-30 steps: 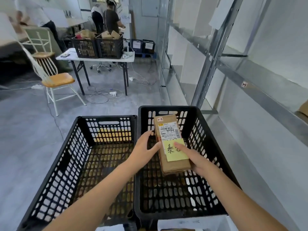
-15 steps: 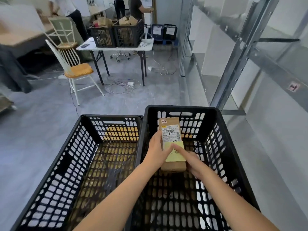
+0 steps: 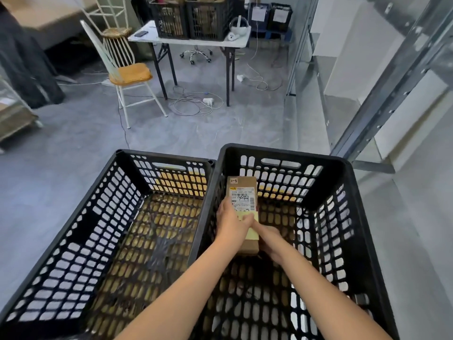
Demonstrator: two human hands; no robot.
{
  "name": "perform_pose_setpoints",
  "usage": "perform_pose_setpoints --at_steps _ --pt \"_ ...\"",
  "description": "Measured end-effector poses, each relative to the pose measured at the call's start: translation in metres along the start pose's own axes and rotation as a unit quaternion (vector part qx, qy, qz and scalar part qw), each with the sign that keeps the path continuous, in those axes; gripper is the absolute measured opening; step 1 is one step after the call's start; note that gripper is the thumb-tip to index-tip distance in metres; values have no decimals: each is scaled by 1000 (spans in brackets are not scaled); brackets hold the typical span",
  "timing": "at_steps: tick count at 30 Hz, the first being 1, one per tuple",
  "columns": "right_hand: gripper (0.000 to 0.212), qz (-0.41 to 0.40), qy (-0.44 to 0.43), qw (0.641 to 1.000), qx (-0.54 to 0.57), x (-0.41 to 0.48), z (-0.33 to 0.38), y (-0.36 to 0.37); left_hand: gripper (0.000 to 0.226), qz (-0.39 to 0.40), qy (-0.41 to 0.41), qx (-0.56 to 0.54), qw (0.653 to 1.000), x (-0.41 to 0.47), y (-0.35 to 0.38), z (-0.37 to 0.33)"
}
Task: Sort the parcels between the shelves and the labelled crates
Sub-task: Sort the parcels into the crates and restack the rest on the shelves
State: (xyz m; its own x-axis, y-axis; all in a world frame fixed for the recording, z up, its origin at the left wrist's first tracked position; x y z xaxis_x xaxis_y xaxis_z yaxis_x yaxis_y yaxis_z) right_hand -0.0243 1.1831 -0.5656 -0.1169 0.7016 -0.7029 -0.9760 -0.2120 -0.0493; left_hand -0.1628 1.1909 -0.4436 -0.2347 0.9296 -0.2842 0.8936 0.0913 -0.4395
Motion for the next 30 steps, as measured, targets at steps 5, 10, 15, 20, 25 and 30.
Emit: perform_pose_setpoints --at_steps 5,10,15,20,25,30 --pt "120 -3 19 1000 20 13 -13 16 80 3 -21 -13 1000 -1 2 10" --pt "89 -28 38 999 9 18 -20 13 78 12 -8 -1 1000 -3 -1 5" --pt "84 -38 49 998 -10 18 -18 9 73 10 21 2 1000 -8 -8 -4" --pt "67 -50 22 998 38 15 -10 23 72 11 32 6 999 -13 -11 -9" --pt "63 -143 -17 980 -139 3 8 4 68 8 56 41 998 -23 -17 -21" --pt "36 -129 -132 963 -194 -28 61 -5 65 14 119 63 991 -36 -36 -48"
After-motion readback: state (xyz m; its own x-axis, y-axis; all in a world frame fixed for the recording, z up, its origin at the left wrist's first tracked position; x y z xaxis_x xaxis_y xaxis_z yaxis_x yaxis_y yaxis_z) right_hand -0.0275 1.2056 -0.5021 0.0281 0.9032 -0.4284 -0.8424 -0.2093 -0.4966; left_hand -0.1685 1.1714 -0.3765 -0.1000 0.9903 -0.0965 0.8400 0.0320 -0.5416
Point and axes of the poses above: each hand's wrist, its own x-axis towards the middle knuckle, its own y-axis out of the palm, z = x × y, the point moved 10 cm from there along x, towards the middle knuckle, and after that the axes turned 5 degrees about -x, right-handed, at the moved point
